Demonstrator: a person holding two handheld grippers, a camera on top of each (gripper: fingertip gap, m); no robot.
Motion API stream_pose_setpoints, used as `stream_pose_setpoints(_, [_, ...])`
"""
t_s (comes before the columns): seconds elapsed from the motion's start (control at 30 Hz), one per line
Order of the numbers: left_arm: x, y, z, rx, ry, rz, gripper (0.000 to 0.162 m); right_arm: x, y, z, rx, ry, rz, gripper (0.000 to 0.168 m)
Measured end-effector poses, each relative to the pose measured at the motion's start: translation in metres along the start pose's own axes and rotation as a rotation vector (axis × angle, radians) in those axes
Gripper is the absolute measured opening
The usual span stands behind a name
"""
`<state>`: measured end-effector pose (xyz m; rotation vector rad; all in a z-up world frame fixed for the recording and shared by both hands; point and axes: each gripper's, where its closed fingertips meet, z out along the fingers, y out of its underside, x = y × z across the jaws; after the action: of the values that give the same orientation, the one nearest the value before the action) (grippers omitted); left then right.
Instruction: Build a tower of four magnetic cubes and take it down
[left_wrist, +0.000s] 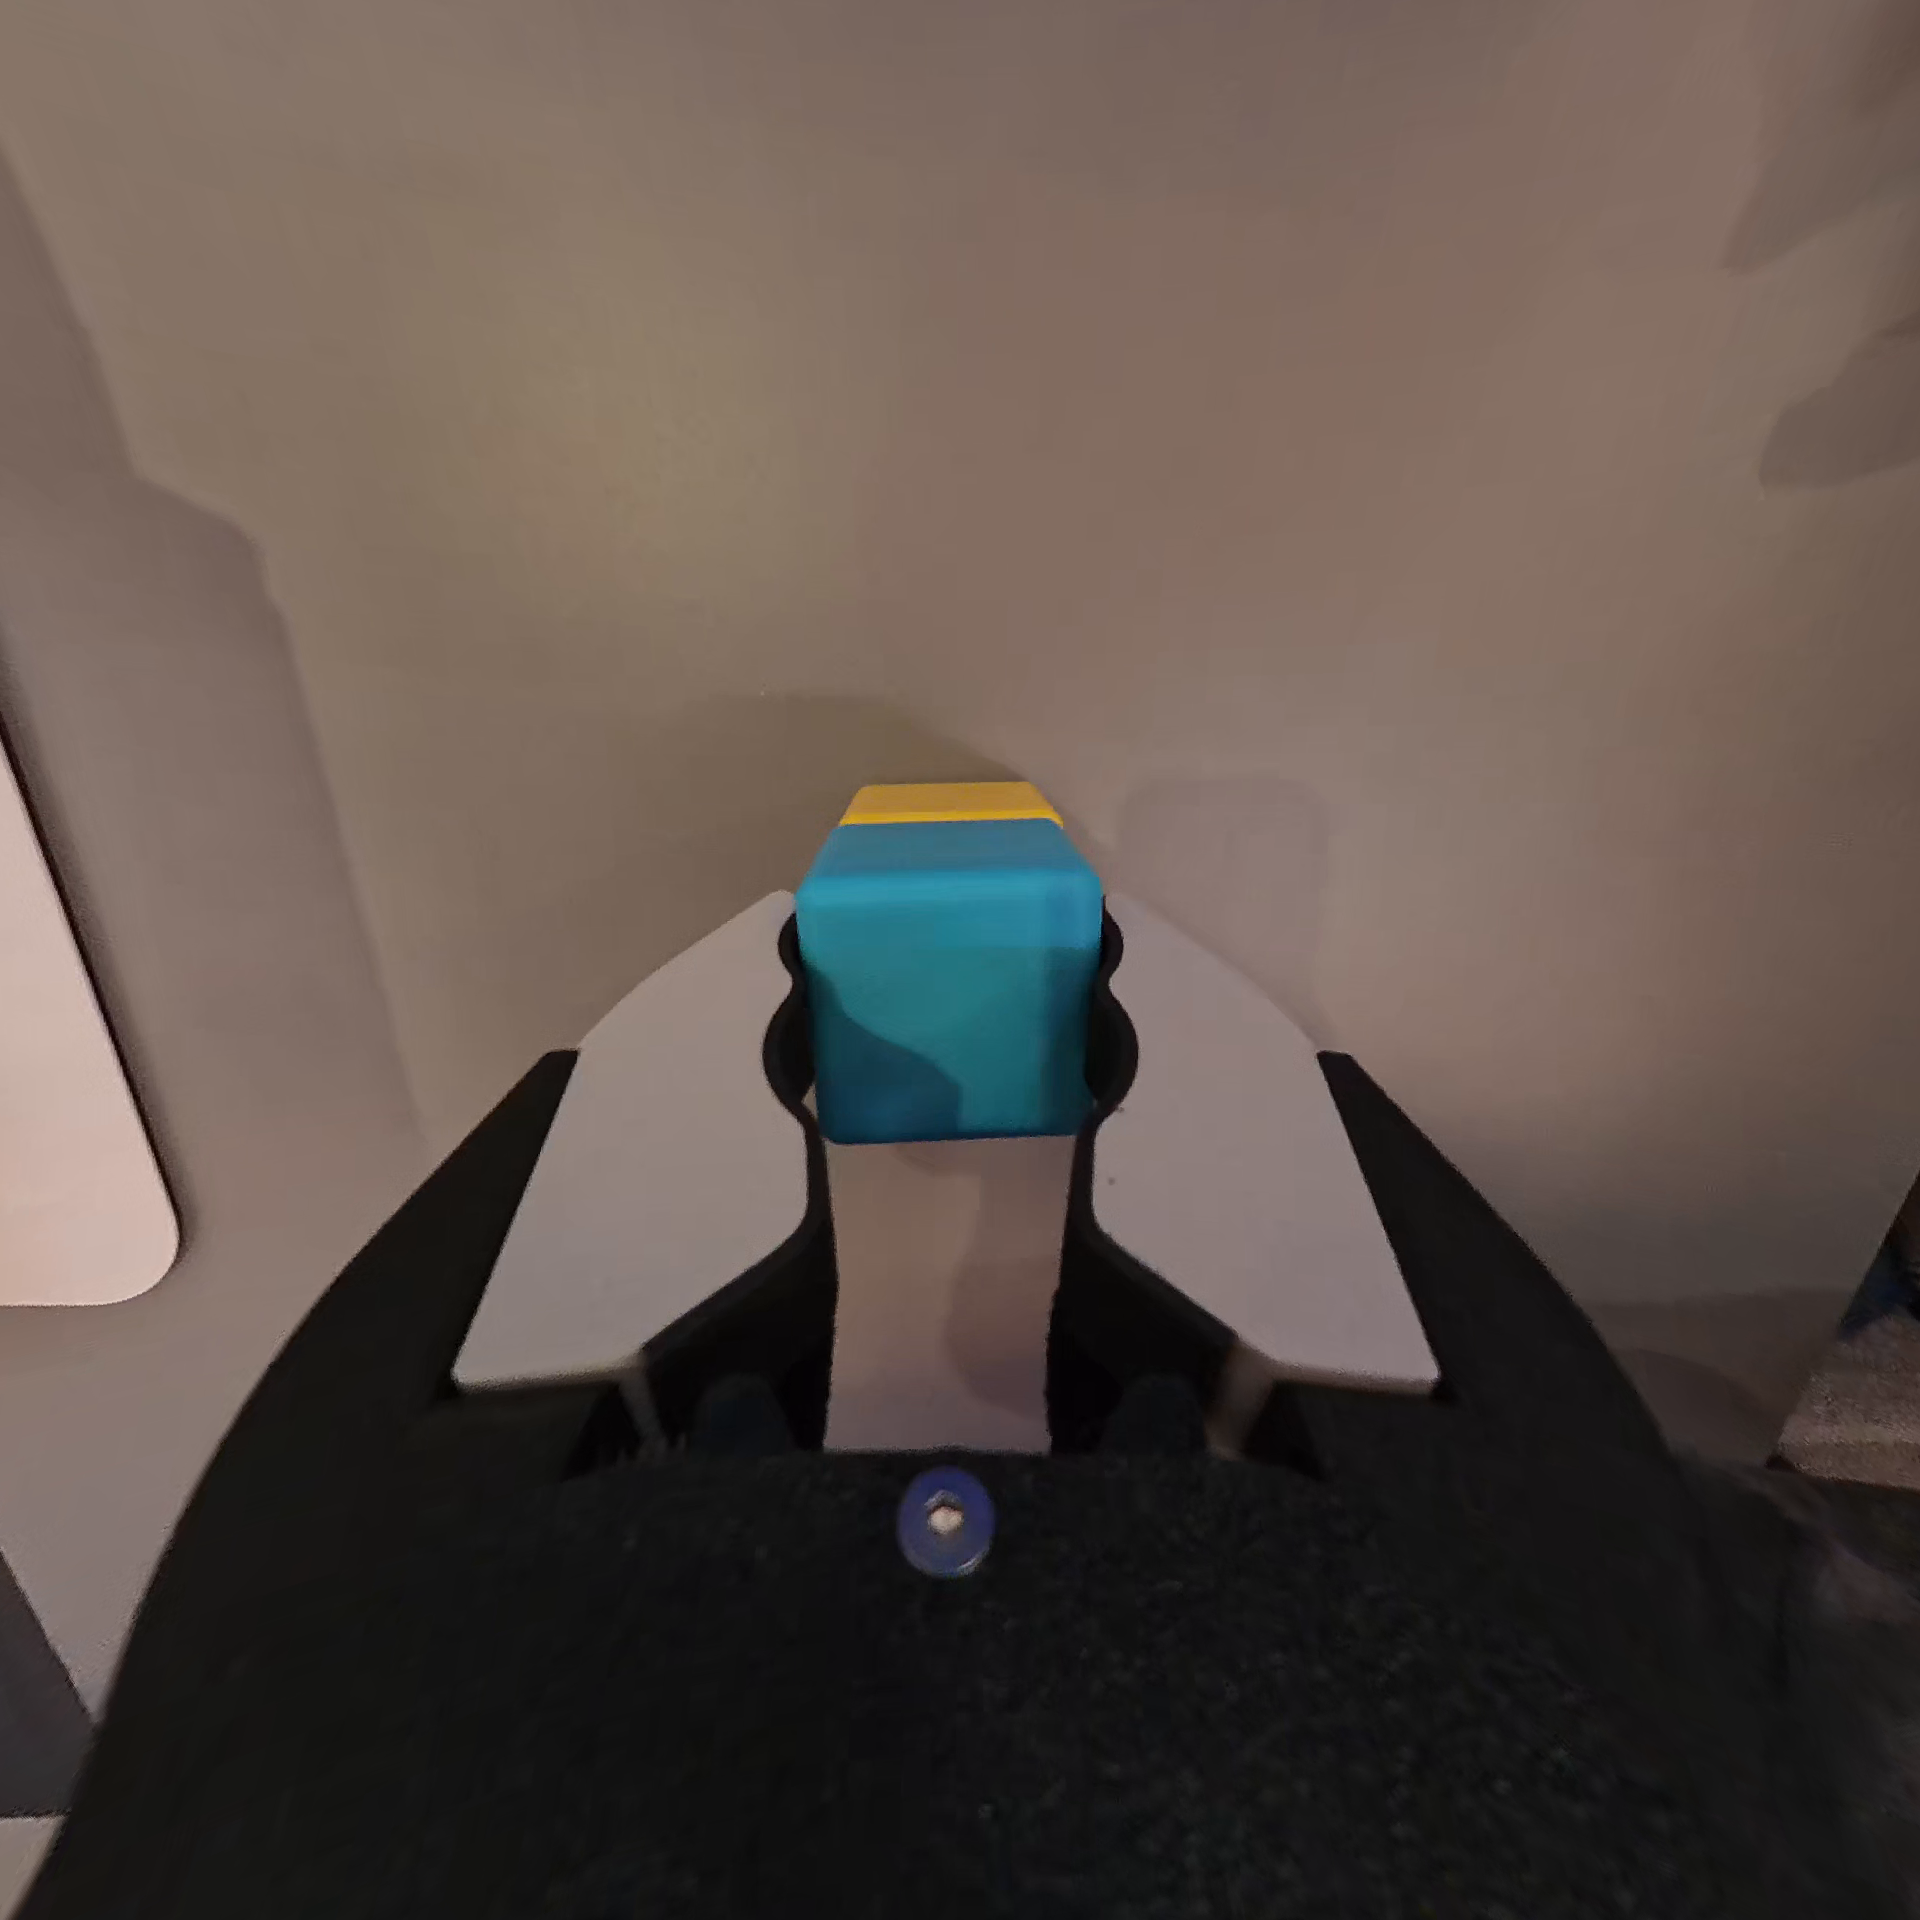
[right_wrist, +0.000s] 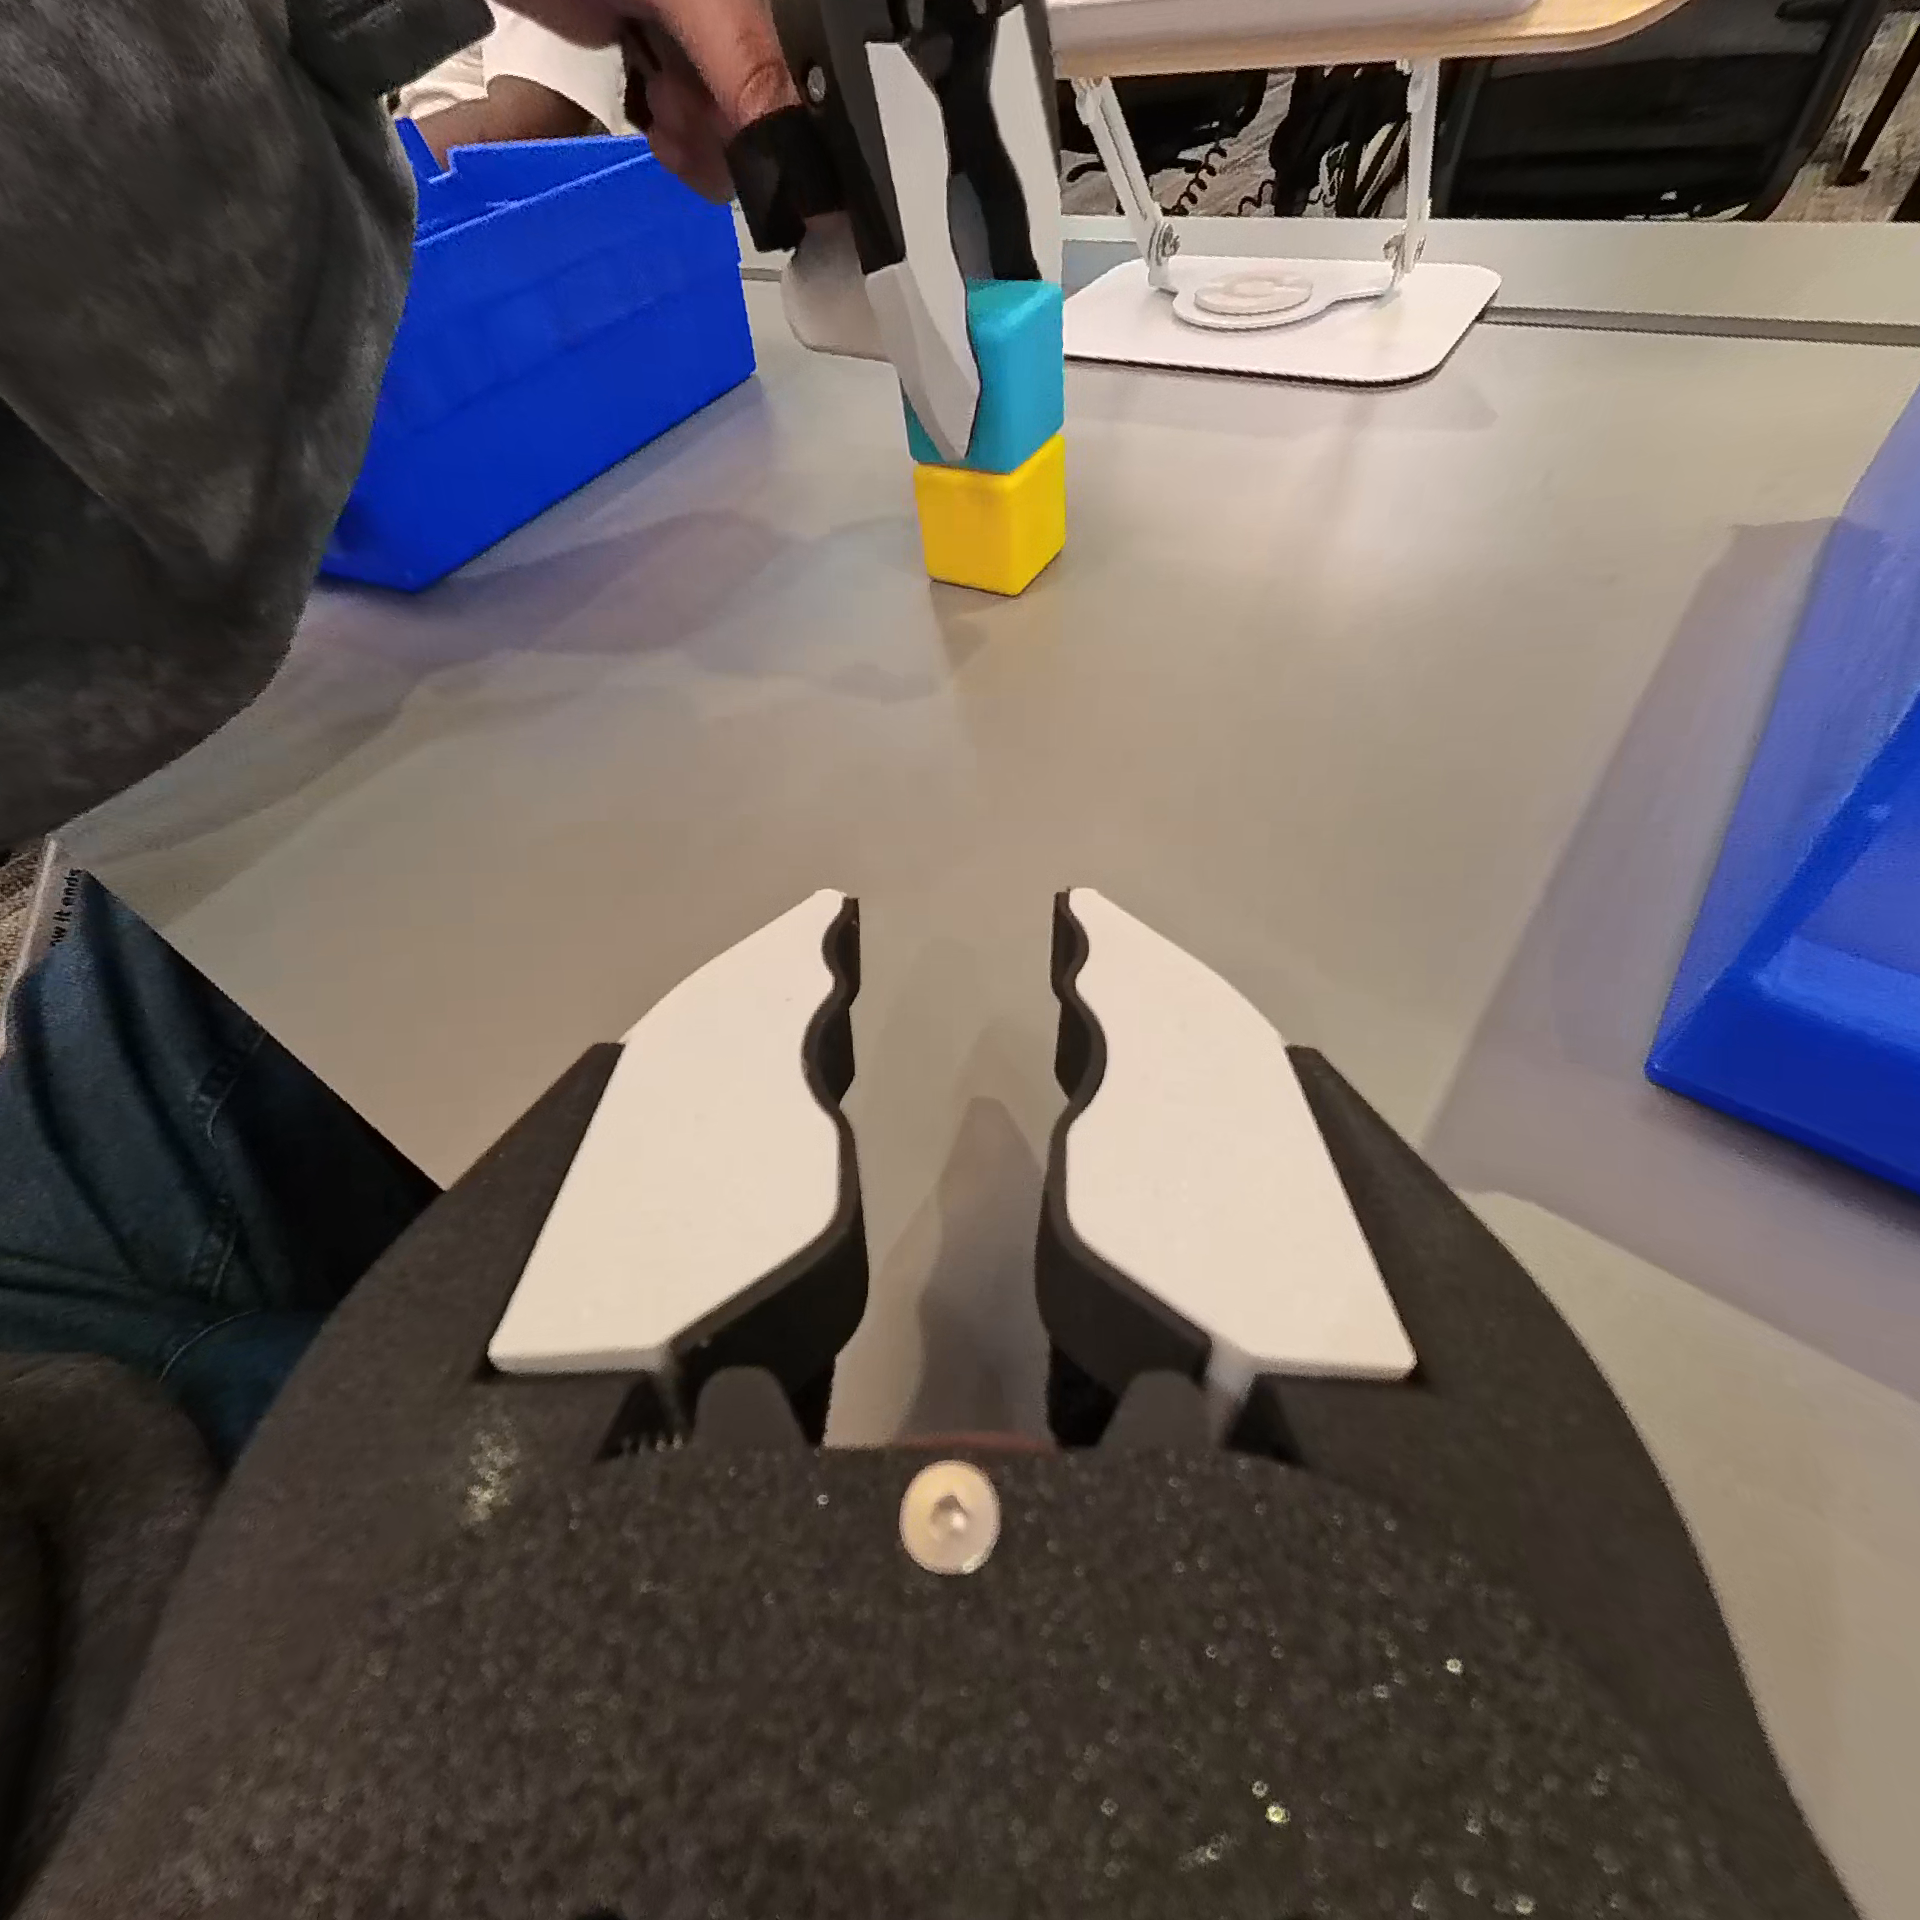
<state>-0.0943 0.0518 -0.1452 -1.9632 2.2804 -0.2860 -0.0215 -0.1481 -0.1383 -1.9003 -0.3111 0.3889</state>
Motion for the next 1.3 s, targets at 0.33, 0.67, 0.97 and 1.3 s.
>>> stream_pose_setpoints(0.33, [-0.011,0.022,-0.055,0.114,-0.324,-0.166,0.060,0.001,0.000,-0.001,0.001,-0.001,0.006,0.035])
stream_pose_setpoints(0.67, [0.136,0.122,-0.134,0.814,-0.500,-0.666,0.069,0.000,0.001,0.000,-0.002,-0.003,0.006,0.035])
stream_pose_setpoints(0.97, [0.246,0.239,-0.065,0.870,-0.770,-1.188,0.069,0.000,0.001,0.002,-0.007,0.005,-0.005,0.035])
stream_pose_setpoints(1.3, [0.239,0.258,-0.071,0.868,-0.820,-1.242,0.074,0.000,0.002,0.002,-0.011,0.009,-0.002,0.035])
